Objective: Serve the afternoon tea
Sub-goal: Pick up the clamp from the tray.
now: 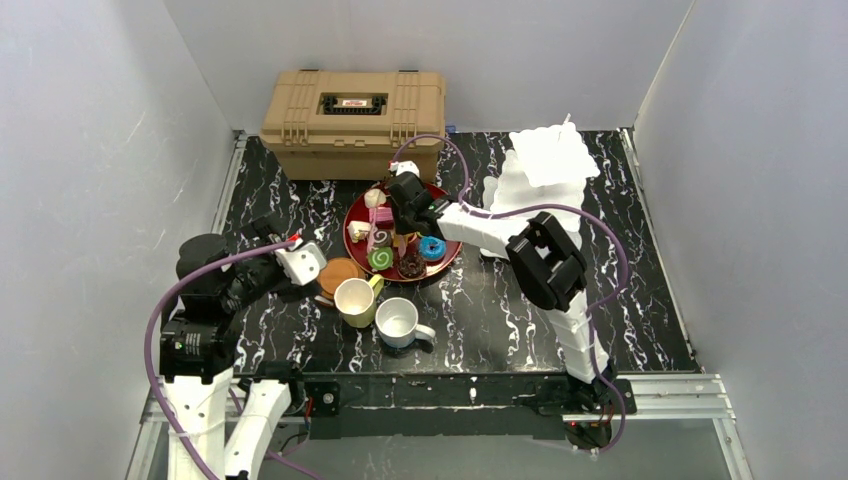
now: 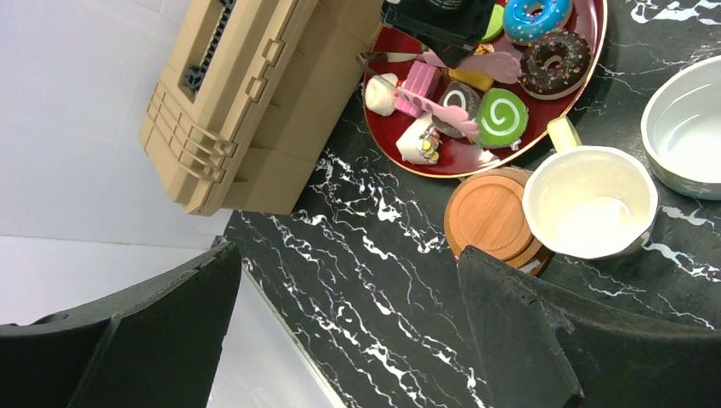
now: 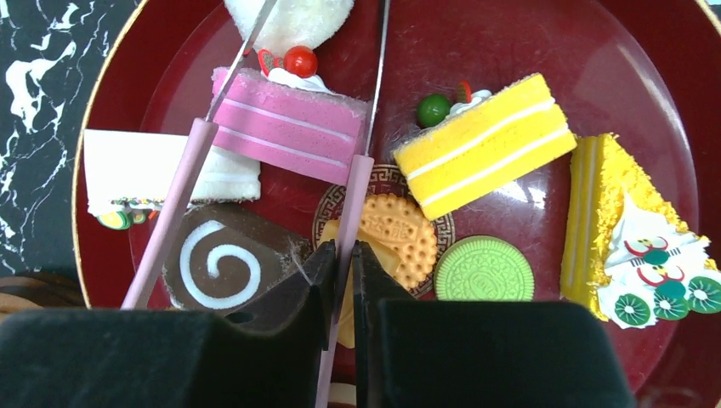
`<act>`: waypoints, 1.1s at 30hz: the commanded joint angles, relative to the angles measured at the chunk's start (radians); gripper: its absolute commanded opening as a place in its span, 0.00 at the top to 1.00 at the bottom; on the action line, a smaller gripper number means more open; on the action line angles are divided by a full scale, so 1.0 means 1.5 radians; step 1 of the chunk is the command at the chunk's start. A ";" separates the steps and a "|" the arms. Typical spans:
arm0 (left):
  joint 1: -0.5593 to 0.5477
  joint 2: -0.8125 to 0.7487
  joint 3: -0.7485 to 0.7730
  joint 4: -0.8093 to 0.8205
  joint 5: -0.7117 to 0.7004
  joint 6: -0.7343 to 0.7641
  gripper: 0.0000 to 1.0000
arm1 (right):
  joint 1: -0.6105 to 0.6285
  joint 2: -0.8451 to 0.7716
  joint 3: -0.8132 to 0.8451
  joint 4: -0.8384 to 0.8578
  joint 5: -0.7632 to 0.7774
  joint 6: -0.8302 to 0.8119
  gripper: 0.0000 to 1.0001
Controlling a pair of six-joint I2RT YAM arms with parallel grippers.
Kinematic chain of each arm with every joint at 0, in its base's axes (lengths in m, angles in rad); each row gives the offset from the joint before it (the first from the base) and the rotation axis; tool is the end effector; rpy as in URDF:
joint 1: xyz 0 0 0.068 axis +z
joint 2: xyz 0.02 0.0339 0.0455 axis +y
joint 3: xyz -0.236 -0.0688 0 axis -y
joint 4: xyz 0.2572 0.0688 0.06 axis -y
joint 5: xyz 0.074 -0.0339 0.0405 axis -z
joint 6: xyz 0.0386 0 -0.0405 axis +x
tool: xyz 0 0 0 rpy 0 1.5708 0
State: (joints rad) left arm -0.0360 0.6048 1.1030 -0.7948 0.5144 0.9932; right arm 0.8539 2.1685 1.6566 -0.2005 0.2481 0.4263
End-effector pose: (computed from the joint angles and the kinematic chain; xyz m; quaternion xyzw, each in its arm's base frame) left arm 0.1253 -0.0235 0.3918 0.5143 0.6022 0.0834 0.6048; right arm 0.3296 0.3637 0.1621 -0.1411 0.8927 0.1564 0.3984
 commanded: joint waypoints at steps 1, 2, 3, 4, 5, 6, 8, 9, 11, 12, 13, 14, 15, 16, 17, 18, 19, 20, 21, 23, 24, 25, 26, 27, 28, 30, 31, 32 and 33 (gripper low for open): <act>-0.001 -0.002 0.020 -0.018 0.007 -0.028 0.02 | 0.021 -0.041 0.008 0.013 0.060 -0.002 0.81; -0.001 0.000 0.024 -0.018 0.007 -0.039 0.02 | 0.027 -0.059 -0.003 0.024 0.074 -0.009 0.82; -0.002 0.003 0.029 -0.018 0.007 -0.047 0.02 | 0.034 -0.078 -0.014 0.033 0.088 -0.011 0.84; -0.001 0.006 0.034 -0.018 0.006 -0.066 0.02 | 0.041 -0.097 -0.026 0.043 0.101 -0.016 0.85; -0.001 0.011 0.040 -0.018 0.006 -0.088 0.02 | 0.049 -0.114 -0.036 0.051 0.115 -0.019 0.85; -0.001 0.016 0.047 -0.018 0.007 -0.114 0.02 | 0.057 -0.134 -0.047 0.057 0.127 -0.020 0.86; -0.002 0.027 0.061 -0.019 0.013 -0.175 0.02 | 0.075 -0.170 -0.075 0.073 0.164 -0.021 0.87; -0.002 0.032 0.066 -0.018 0.019 -0.207 0.02 | 0.085 -0.190 -0.093 0.085 0.174 -0.024 0.87; -0.001 0.044 0.078 -0.021 0.042 -0.279 0.02 | 0.104 -0.227 -0.125 0.108 0.207 -0.021 0.87; -0.002 0.050 0.083 -0.022 0.052 -0.319 0.02 | 0.114 -0.243 -0.141 0.117 0.222 -0.017 0.87; -0.002 0.058 0.087 -0.023 0.064 -0.364 0.02 | 0.125 -0.258 -0.155 0.126 0.240 -0.016 0.87; -0.002 0.067 0.091 -0.027 0.084 -0.403 0.02 | 0.136 -0.275 -0.170 0.151 0.259 -0.016 0.87; -0.002 0.078 0.093 -0.032 0.106 -0.431 0.02 | 0.151 -0.289 -0.186 0.176 0.282 -0.022 0.87; -0.002 0.087 0.095 -0.033 0.128 -0.456 0.02 | 0.165 -0.304 -0.202 0.201 0.305 -0.031 0.87; -0.002 0.094 0.095 -0.031 0.144 -0.479 0.02 | 0.183 -0.319 -0.216 0.228 0.333 -0.044 0.88; -0.002 0.103 0.096 -0.027 0.152 -0.500 0.02 | 0.201 -0.332 -0.231 0.256 0.363 -0.061 0.88; -0.002 0.111 0.097 -0.025 0.155 -0.518 0.02 | 0.218 -0.343 -0.239 0.280 0.390 -0.076 0.88; -0.002 0.120 0.097 -0.024 0.157 -0.529 0.02 | 0.235 -0.353 -0.241 0.302 0.415 -0.091 0.88; -0.002 0.126 0.096 -0.024 0.158 -0.535 0.02 | 0.250 -0.360 -0.242 0.323 0.434 -0.106 0.88; -0.002 0.129 0.091 -0.023 0.159 -0.543 0.02 | 0.285 -0.369 -0.238 0.366 0.467 -0.151 0.88; -0.001 0.129 0.090 -0.020 0.163 -0.550 0.02 | 0.302 -0.371 -0.234 0.389 0.485 -0.176 0.88; -0.002 0.128 0.089 -0.018 0.168 -0.560 0.02 | 0.318 -0.370 -0.230 0.413 0.500 -0.198 0.88; -0.002 0.127 0.089 -0.016 0.171 -0.571 0.02 | 0.335 -0.369 -0.227 0.440 0.514 -0.223 0.88; -0.002 0.127 0.087 -0.013 0.171 -0.579 0.02 | 0.351 -0.367 -0.226 0.479 0.529 -0.246 0.88; -0.002 0.126 0.085 -0.012 0.167 -0.582 0.02 | 0.367 -0.366 -0.226 0.514 0.545 -0.272 0.88; -0.002 0.120 0.076 -0.003 0.131 -0.583 0.02 | 0.393 -0.363 -0.230 0.581 0.573 -0.320 0.89; -0.001 0.116 0.070 0.000 0.110 -0.578 0.02 | 0.405 -0.362 -0.231 0.612 0.579 -0.343 0.89; -0.002 0.113 0.066 0.000 0.091 -0.569 0.02 | 0.414 -0.363 -0.233 0.639 0.586 -0.364 0.89; -0.002 0.107 0.062 0.002 0.075 -0.558 0.02 | 0.424 -0.362 -0.233 0.667 0.594 -0.383 0.89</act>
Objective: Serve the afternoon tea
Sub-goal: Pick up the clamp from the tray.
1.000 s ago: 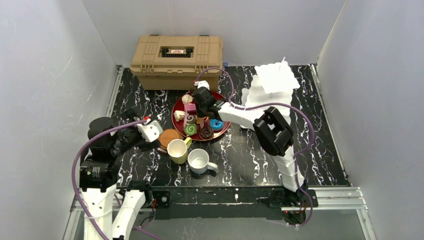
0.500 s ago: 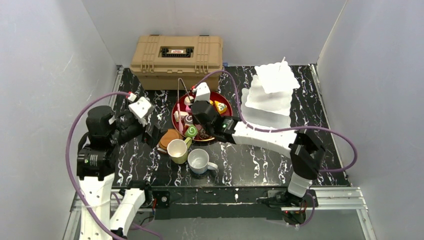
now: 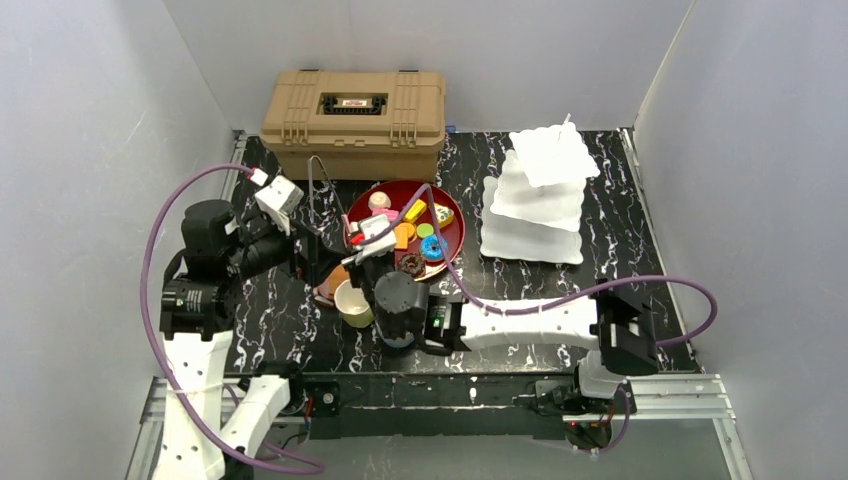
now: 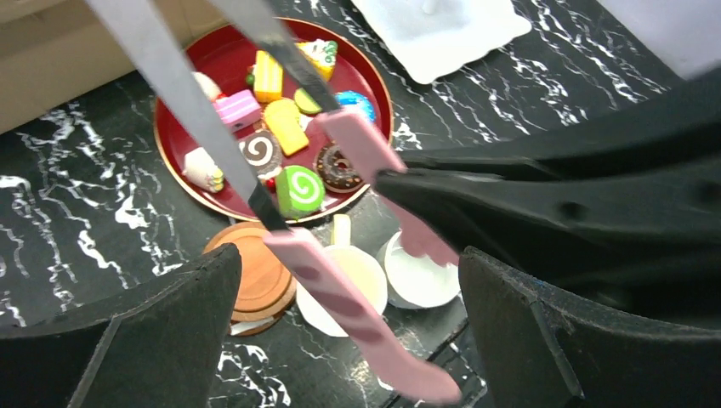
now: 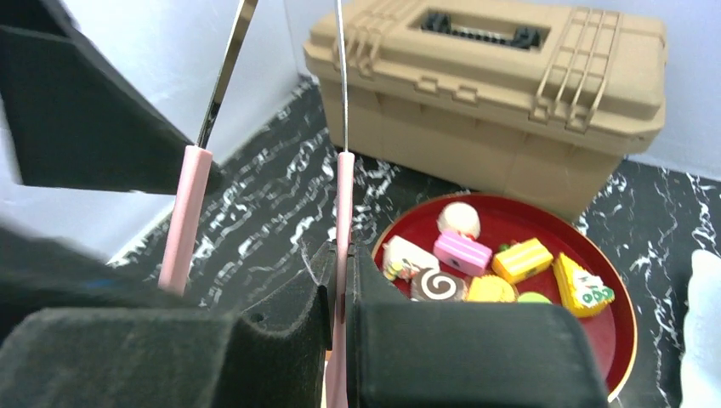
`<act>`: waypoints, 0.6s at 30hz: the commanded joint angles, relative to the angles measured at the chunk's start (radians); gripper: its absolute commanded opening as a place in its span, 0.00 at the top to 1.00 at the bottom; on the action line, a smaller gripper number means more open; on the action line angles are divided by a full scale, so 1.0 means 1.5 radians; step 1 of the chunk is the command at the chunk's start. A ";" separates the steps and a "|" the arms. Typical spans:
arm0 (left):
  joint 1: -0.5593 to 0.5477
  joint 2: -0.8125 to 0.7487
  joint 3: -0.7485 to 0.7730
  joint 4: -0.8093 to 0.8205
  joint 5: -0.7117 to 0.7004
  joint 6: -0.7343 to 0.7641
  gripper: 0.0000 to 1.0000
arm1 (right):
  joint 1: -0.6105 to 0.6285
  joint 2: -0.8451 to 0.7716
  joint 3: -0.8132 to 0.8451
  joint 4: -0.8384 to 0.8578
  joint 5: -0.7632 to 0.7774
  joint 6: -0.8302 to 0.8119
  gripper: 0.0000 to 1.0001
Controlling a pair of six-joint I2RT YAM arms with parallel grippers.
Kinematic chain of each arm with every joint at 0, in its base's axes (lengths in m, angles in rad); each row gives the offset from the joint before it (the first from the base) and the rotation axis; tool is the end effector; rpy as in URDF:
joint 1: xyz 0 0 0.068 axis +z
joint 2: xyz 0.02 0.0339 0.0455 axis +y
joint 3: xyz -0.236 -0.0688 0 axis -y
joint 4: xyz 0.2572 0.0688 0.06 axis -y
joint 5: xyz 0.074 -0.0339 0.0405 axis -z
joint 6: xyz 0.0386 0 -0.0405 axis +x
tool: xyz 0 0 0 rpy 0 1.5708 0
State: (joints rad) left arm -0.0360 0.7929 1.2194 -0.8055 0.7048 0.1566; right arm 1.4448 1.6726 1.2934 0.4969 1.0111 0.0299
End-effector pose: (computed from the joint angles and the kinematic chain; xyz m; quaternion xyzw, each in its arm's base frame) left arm 0.1588 -0.0307 0.4044 0.2675 0.7546 -0.2534 0.5430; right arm 0.0826 0.3917 0.3199 -0.1026 0.6770 0.2015 0.7004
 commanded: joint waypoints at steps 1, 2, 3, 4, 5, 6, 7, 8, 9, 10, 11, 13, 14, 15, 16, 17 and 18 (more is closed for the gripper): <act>-0.002 -0.026 -0.022 0.010 -0.065 0.011 0.02 | 0.038 -0.033 0.009 0.223 0.091 -0.135 0.89; -0.002 -0.035 -0.029 0.015 -0.078 0.022 0.02 | 0.044 -0.034 0.010 0.237 0.093 -0.147 0.89; -0.002 -0.045 -0.036 0.021 -0.088 0.030 0.02 | 0.048 -0.035 0.011 0.248 0.094 -0.156 0.89; -0.001 -0.052 -0.041 0.025 -0.093 0.034 0.02 | 0.051 -0.037 0.015 0.250 0.094 -0.160 0.89; -0.001 -0.058 -0.044 0.026 -0.089 0.035 0.05 | 0.054 -0.037 0.018 0.251 0.094 -0.164 0.89; -0.002 -0.061 -0.045 0.025 -0.080 0.035 0.11 | 0.056 -0.036 0.021 0.253 0.095 -0.167 0.89; -0.001 -0.062 -0.044 0.023 -0.068 0.034 0.17 | 0.060 -0.034 0.023 0.255 0.095 -0.171 0.89; -0.001 -0.063 -0.043 0.023 -0.056 0.033 0.25 | 0.063 -0.034 0.025 0.258 0.096 -0.173 0.88; -0.001 -0.063 -0.043 0.023 -0.045 0.034 0.35 | 0.066 -0.034 0.026 0.260 0.095 -0.176 0.88; -0.002 -0.064 -0.042 0.023 -0.036 0.035 0.45 | 0.070 -0.034 0.027 0.262 0.094 -0.176 0.88; -0.002 -0.063 -0.041 0.024 -0.036 0.037 0.53 | 0.075 -0.034 0.029 0.262 0.094 -0.177 0.88; -0.002 -0.060 -0.035 0.024 -0.046 0.048 0.72 | 0.085 -0.038 0.032 0.261 0.089 -0.179 0.85; -0.002 -0.058 -0.031 0.025 -0.053 0.054 0.81 | 0.089 -0.043 0.033 0.256 0.082 -0.175 0.83; -0.002 -0.055 -0.028 0.024 -0.061 0.060 0.90 | 0.093 -0.050 0.033 0.245 0.072 -0.167 0.81; -0.002 -0.051 -0.023 0.025 -0.068 0.065 0.98 | 0.094 -0.058 0.034 0.222 0.060 -0.146 0.77; -0.002 -0.047 -0.019 0.026 -0.075 0.070 1.00 | 0.094 -0.069 0.037 0.192 0.040 -0.122 0.71; -0.002 -0.044 -0.014 0.027 -0.081 0.072 1.00 | 0.093 -0.079 0.040 0.164 0.024 -0.099 0.61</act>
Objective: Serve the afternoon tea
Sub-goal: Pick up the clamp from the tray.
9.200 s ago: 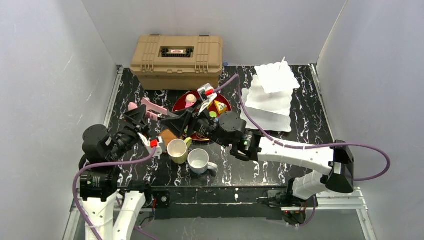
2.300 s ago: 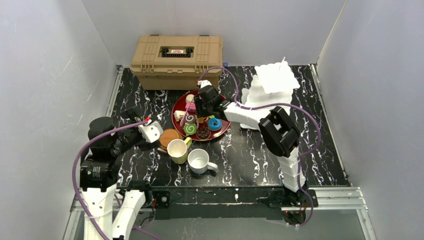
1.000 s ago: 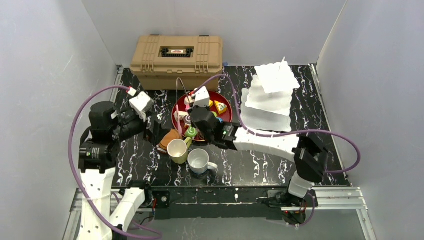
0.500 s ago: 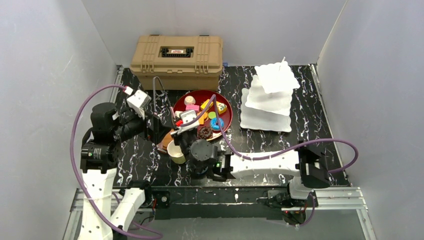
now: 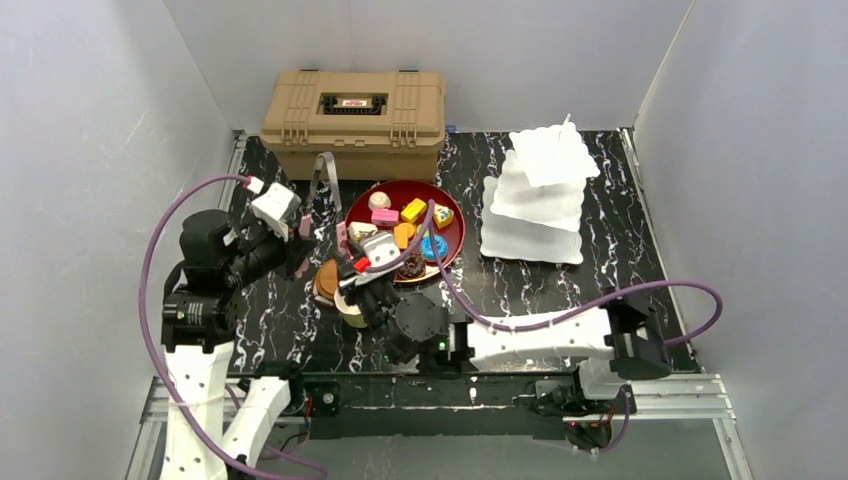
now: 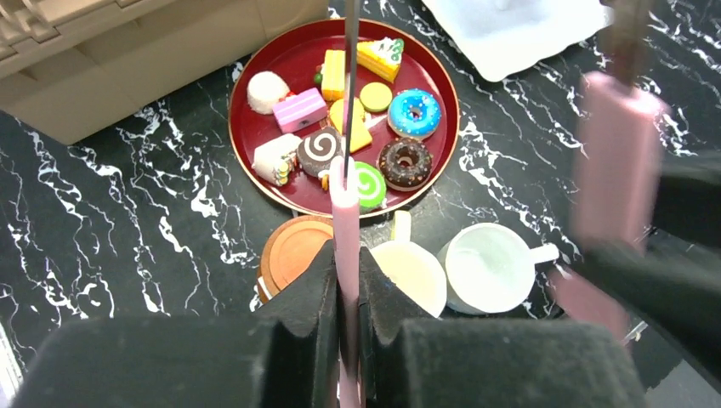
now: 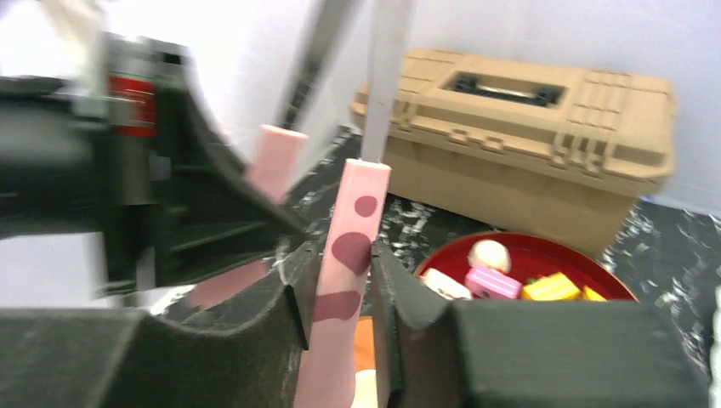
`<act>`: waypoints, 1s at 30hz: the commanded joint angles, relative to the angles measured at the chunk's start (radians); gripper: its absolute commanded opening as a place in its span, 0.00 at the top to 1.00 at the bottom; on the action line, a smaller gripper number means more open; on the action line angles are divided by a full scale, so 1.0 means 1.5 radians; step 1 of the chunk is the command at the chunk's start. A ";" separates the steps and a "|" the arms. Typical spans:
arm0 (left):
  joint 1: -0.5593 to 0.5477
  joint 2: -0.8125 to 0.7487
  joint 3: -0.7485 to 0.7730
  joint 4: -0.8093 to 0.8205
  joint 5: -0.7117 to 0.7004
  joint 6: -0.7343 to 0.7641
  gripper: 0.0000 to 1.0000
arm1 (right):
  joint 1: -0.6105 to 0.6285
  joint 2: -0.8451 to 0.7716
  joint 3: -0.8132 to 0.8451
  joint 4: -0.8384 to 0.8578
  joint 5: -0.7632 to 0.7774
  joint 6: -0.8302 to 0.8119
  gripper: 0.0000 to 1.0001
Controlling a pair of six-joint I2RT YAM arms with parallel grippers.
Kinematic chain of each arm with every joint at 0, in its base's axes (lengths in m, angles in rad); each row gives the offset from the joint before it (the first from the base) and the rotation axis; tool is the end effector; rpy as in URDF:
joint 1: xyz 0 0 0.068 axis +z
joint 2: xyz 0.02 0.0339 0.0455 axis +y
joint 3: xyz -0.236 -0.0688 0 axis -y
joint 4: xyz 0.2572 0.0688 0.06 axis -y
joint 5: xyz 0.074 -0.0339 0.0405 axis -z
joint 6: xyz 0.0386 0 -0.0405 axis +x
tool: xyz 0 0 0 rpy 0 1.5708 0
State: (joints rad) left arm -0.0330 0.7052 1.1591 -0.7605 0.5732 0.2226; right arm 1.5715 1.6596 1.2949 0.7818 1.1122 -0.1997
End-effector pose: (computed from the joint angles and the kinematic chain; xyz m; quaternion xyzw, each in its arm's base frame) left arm 0.1458 -0.0258 0.4010 0.2643 0.7463 -0.1734 0.5858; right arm 0.0343 0.3859 0.3498 -0.0787 0.6357 0.2281 0.7332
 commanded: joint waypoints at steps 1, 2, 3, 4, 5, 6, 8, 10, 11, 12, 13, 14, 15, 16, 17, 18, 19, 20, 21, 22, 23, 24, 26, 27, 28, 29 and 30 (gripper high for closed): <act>-0.003 0.016 0.030 0.001 0.000 0.028 1.00 | 0.009 -0.081 0.042 -0.060 -0.063 0.077 0.53; -0.003 0.016 0.032 0.006 -0.003 0.029 1.00 | 0.010 -0.096 0.043 -0.091 -0.088 0.099 0.43; -0.004 0.016 0.035 0.012 -0.004 0.029 1.00 | 0.008 -0.113 0.040 -0.126 -0.113 0.123 0.32; -0.004 0.016 0.038 0.016 0.000 0.029 1.00 | 0.005 -0.135 0.032 -0.155 -0.153 0.151 0.21; -0.003 0.016 0.043 0.018 0.009 0.029 1.00 | 0.000 -0.161 0.020 -0.179 -0.199 0.170 0.10; -0.003 0.016 0.049 0.018 0.025 0.028 1.00 | -0.007 -0.189 0.007 -0.203 -0.244 0.189 0.03; -0.003 0.018 0.064 0.017 0.070 0.021 1.00 | -0.032 -0.247 -0.021 -0.245 -0.344 0.225 0.02; -0.003 0.025 0.088 0.000 0.142 0.019 1.00 | -0.080 -0.298 -0.039 -0.292 -0.476 0.274 0.02; -0.003 0.030 0.101 -0.009 0.202 0.017 1.00 | -0.115 -0.319 -0.048 -0.308 -0.560 0.288 0.02; -0.004 0.036 0.118 -0.018 0.246 0.008 1.00 | -0.166 -0.340 -0.057 -0.315 -0.634 0.305 0.02; -0.004 0.042 0.128 -0.023 0.282 -0.005 1.00 | -0.205 -0.350 -0.064 -0.318 -0.711 0.319 0.02; -0.004 0.048 0.136 -0.024 0.319 -0.023 1.00 | -0.237 -0.356 -0.066 -0.313 -0.783 0.333 0.02; -0.003 0.055 0.141 -0.023 0.347 -0.042 1.00 | -0.266 -0.359 -0.065 -0.305 -0.837 0.347 0.02; -0.004 0.061 0.147 -0.020 0.372 -0.064 1.00 | -0.287 -0.358 -0.062 -0.292 -0.883 0.355 0.02; -0.004 0.066 0.151 -0.014 0.395 -0.084 1.00 | -0.300 -0.355 -0.057 -0.282 -0.926 0.358 0.02; -0.004 0.071 0.156 -0.012 0.412 -0.097 1.00 | -0.309 -0.350 -0.050 -0.277 -0.950 0.359 0.01; -0.004 0.073 0.160 -0.011 0.430 -0.106 1.00 | -0.315 -0.340 -0.041 -0.274 -0.968 0.362 0.02; -0.004 0.072 0.162 -0.010 0.442 -0.113 1.00 | -0.320 -0.327 -0.031 -0.270 -0.992 0.366 0.02; -0.003 0.071 0.163 -0.007 0.452 -0.124 1.00 | -0.323 -0.310 -0.020 -0.265 -1.013 0.375 0.02; -0.004 0.071 0.164 -0.002 0.459 -0.133 1.00 | -0.325 -0.291 -0.009 -0.255 -1.037 0.389 0.02; -0.003 0.070 0.164 -0.001 0.465 -0.137 1.00 | -0.326 -0.273 -0.004 -0.231 -1.062 0.407 0.02; -0.003 0.069 0.163 -0.001 0.468 -0.140 1.00 | -0.326 -0.257 -0.003 -0.197 -1.086 0.430 0.02; -0.003 0.065 0.161 -0.001 0.467 -0.139 1.00 | -0.326 -0.232 -0.009 -0.120 -1.106 0.474 0.02; -0.004 0.062 0.159 -0.001 0.468 -0.139 1.00 | -0.326 -0.223 -0.012 -0.090 -1.109 0.487 0.02; -0.003 0.060 0.157 -0.001 0.468 -0.140 1.00 | -0.326 -0.216 -0.013 -0.064 -1.100 0.496 0.02; -0.003 0.059 0.155 -0.001 0.469 -0.140 1.00 | -0.326 -0.209 -0.013 -0.043 -1.092 0.504 0.02; -0.003 0.058 0.153 0.000 0.468 -0.140 1.00 | -0.326 -0.199 -0.009 -0.024 -1.090 0.516 0.02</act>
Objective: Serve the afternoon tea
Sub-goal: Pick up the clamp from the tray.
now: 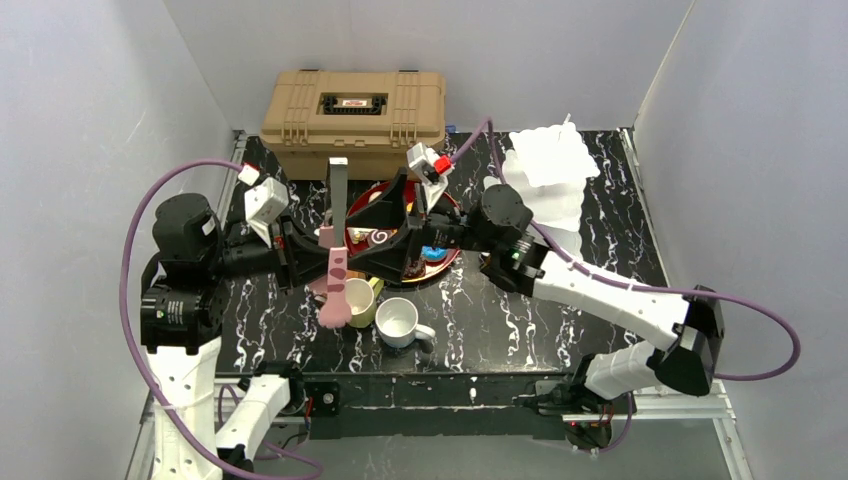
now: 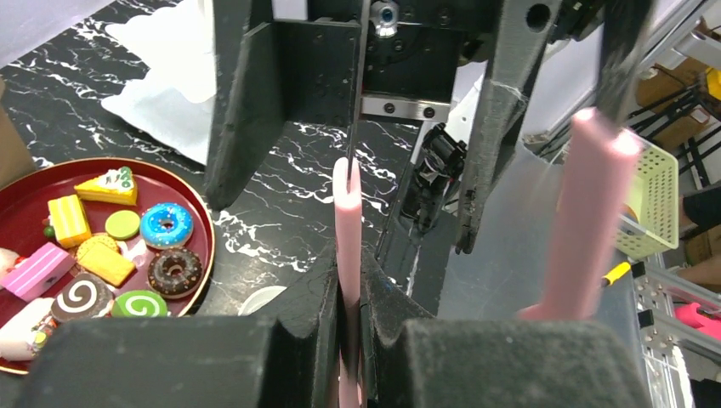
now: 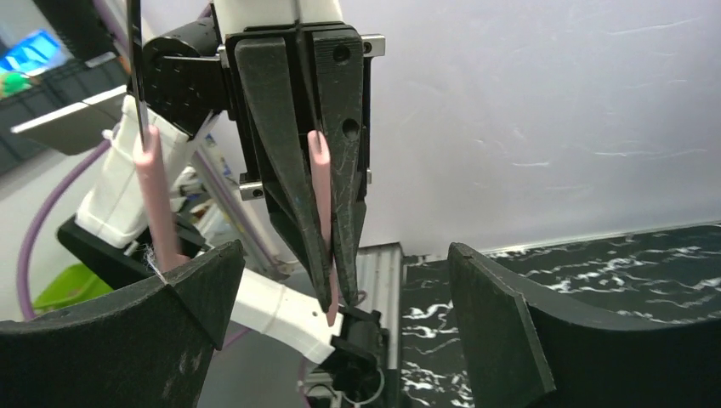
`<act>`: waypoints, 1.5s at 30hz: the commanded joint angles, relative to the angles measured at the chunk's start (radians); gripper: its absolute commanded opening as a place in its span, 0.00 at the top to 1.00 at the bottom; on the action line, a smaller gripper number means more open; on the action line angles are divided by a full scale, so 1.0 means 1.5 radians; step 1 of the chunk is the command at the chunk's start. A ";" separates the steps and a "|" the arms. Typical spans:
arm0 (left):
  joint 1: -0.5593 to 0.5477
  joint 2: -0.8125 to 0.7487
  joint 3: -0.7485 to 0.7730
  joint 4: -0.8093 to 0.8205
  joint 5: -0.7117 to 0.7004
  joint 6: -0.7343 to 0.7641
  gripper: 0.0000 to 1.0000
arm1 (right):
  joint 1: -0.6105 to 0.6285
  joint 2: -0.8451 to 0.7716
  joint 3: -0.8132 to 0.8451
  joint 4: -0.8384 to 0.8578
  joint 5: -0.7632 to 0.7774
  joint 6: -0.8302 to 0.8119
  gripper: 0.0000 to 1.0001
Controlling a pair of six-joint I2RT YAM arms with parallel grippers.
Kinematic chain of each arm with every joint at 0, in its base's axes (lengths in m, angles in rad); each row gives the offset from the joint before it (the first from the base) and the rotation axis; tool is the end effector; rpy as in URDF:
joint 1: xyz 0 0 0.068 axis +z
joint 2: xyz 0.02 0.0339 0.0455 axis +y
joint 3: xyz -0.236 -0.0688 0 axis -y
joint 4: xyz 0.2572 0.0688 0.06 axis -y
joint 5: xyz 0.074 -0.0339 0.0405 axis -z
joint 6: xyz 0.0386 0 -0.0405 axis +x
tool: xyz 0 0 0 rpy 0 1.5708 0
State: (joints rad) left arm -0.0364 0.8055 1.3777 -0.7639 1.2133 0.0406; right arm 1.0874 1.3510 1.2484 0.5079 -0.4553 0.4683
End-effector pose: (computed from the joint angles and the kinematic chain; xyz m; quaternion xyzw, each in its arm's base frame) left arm 0.1248 -0.0407 0.4567 0.3868 0.6194 -0.4388 0.5236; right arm 0.1385 0.3004 0.4200 -0.3428 0.4532 0.6593 0.4923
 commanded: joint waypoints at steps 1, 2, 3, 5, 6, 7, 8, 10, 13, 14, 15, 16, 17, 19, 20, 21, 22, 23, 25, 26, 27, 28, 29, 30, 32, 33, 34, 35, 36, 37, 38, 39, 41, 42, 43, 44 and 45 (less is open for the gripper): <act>-0.001 -0.009 0.004 0.001 0.040 -0.019 1.00 | -0.003 0.015 0.027 0.177 -0.047 0.084 0.02; -0.001 -0.010 0.004 -0.001 0.037 -0.017 1.00 | -0.003 0.024 0.033 0.198 -0.052 0.101 0.02; -0.002 -0.011 0.006 -0.003 0.036 -0.013 1.00 | -0.003 0.035 0.034 0.225 -0.059 0.122 0.02; -0.002 -0.011 0.007 -0.008 0.034 -0.007 1.00 | -0.003 0.050 0.032 0.295 -0.068 0.166 0.02; -0.002 -0.011 0.008 -0.010 0.033 -0.005 1.00 | -0.003 0.058 0.035 0.318 -0.071 0.184 0.02; -0.001 -0.011 0.008 -0.011 0.030 -0.003 1.00 | -0.003 0.067 0.040 0.338 -0.077 0.203 0.02; -0.002 -0.011 0.007 -0.012 0.029 -0.003 1.00 | -0.003 0.076 0.047 0.357 -0.085 0.223 0.02; -0.001 -0.010 0.009 -0.014 0.030 -0.001 1.00 | -0.002 0.094 0.054 0.403 -0.101 0.265 0.02; -0.001 -0.010 0.011 -0.017 0.029 0.001 1.00 | -0.003 0.102 0.060 0.416 -0.119 0.288 0.02; -0.001 -0.009 0.013 -0.017 0.029 0.002 1.00 | -0.003 0.102 0.062 0.406 -0.122 0.286 0.02; -0.001 -0.009 0.015 -0.017 0.029 0.002 1.00 | -0.003 0.102 0.064 0.402 -0.125 0.284 0.02; -0.002 -0.009 0.015 -0.018 0.029 0.002 1.00 | -0.003 0.101 0.065 0.401 -0.129 0.283 0.02; -0.001 -0.009 0.016 -0.018 0.030 0.002 1.00 | -0.003 0.099 0.064 0.396 -0.132 0.283 0.02; -0.001 -0.008 0.020 -0.018 0.031 0.000 1.00 | -0.014 0.091 0.061 0.375 -0.135 0.278 0.02; -0.001 -0.008 0.022 -0.019 0.031 -0.003 1.00 | -0.023 0.084 0.052 0.369 -0.135 0.279 0.02; -0.002 -0.008 0.025 -0.019 0.031 -0.005 1.00 | -0.036 0.076 0.042 0.362 -0.135 0.280 0.02; -0.002 -0.007 0.028 -0.019 0.032 -0.007 1.00 | -0.048 0.064 0.030 0.354 -0.134 0.280 0.02; -0.001 -0.007 0.031 -0.019 0.033 -0.010 1.00 | -0.063 0.049 0.015 0.350 -0.133 0.280 0.02; -0.002 -0.008 0.034 -0.019 0.033 -0.012 1.00 | -0.081 0.028 -0.011 0.363 -0.121 0.287 0.02; -0.002 -0.009 0.035 -0.018 0.033 -0.011 1.00 | -0.083 0.025 -0.012 0.362 -0.118 0.287 0.02; -0.002 -0.010 0.033 -0.018 0.032 -0.011 1.00 | -0.081 0.026 -0.006 0.359 -0.120 0.289 0.01; -0.001 -0.009 0.033 -0.019 0.031 -0.011 1.00 | -0.074 0.033 0.003 0.361 -0.122 0.294 0.02; -0.001 -0.008 0.033 -0.019 0.031 -0.011 1.00 | -0.068 0.039 0.012 0.365 -0.124 0.300 0.02; -0.001 -0.006 0.033 -0.019 0.030 -0.012 1.00 | -0.058 0.047 0.021 0.365 -0.124 0.299 0.02; -0.002 -0.003 0.034 -0.018 0.029 -0.013 1.00 | -0.035 0.062 0.041 0.348 -0.122 0.282 0.02; -0.002 -0.003 0.035 -0.019 0.028 -0.013 1.00 | -0.026 0.068 0.052 0.327 -0.120 0.266 0.02; -0.001 -0.003 0.036 -0.019 0.027 -0.013 1.00 | -0.018 0.074 0.063 0.305 -0.118 0.251 0.02; -0.002 -0.003 0.037 -0.018 0.026 -0.012 1.00 | -0.012 0.078 0.068 0.293 -0.116 0.239 0.01; -0.001 -0.003 0.039 -0.018 0.026 -0.012 1.00 | -0.007 0.082 0.070 0.293 -0.113 0.234 0.02; -0.001 -0.003 0.039 -0.018 0.025 -0.012 1.00 | -0.003 0.084 0.072 0.294 -0.111 0.231 0.02; -0.001 -0.003 0.037 -0.018 0.025 -0.012 1.00 | 0.002 0.087 0.076 0.294 -0.109 0.228 0.02; -0.001 -0.002 0.036 -0.019 0.025 -0.012 1.00 | 0.008 0.091 0.082 0.292 -0.109 0.221 0.02; -0.001 -0.001 0.034 -0.019 0.024 -0.010 1.00 | 0.020 0.100 0.098 0.267 -0.108 0.198 0.02; -0.001 -0.001 0.035 -0.019 0.024 -0.010 1.00 | 0.026 0.105 0.103 0.255 -0.107 0.190 0.02; -0.001 0.000 0.034 -0.018 0.024 -0.010 1.00 | 0.032 0.110 0.106 0.254 -0.106 0.188 0.02; 0.000 0.000 0.035 -0.018 0.024 -0.010 1.00 | 0.037 0.116 0.107 0.259 -0.107 0.188 0.02; -0.002 0.001 0.036 -0.017 0.024 -0.010 1.00 | 0.041 0.122 0.109 0.269 -0.107 0.190 0.02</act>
State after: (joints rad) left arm -0.0376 0.7971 1.4048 -0.7860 1.2377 0.0330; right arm 1.1187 1.5105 1.3529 0.8993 -0.6266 0.7940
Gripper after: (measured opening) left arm 0.050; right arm 0.983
